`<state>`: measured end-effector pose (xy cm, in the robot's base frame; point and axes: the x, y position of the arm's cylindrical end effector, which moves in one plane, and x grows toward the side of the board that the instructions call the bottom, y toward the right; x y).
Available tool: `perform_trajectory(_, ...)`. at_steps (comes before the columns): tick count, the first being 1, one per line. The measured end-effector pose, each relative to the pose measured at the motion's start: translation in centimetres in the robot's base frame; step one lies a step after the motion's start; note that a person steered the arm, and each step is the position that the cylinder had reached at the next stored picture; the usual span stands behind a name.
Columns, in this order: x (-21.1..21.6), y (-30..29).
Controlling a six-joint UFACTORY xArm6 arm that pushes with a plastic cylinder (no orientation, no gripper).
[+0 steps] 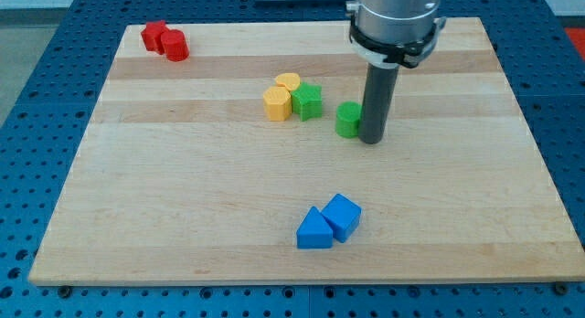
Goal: Push the green circle closely to the green star
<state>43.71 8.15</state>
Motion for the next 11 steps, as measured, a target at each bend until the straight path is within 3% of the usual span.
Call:
perform_trajectory(6,-1.5,1.3)
perform_trajectory(11,-1.5,-2.2)
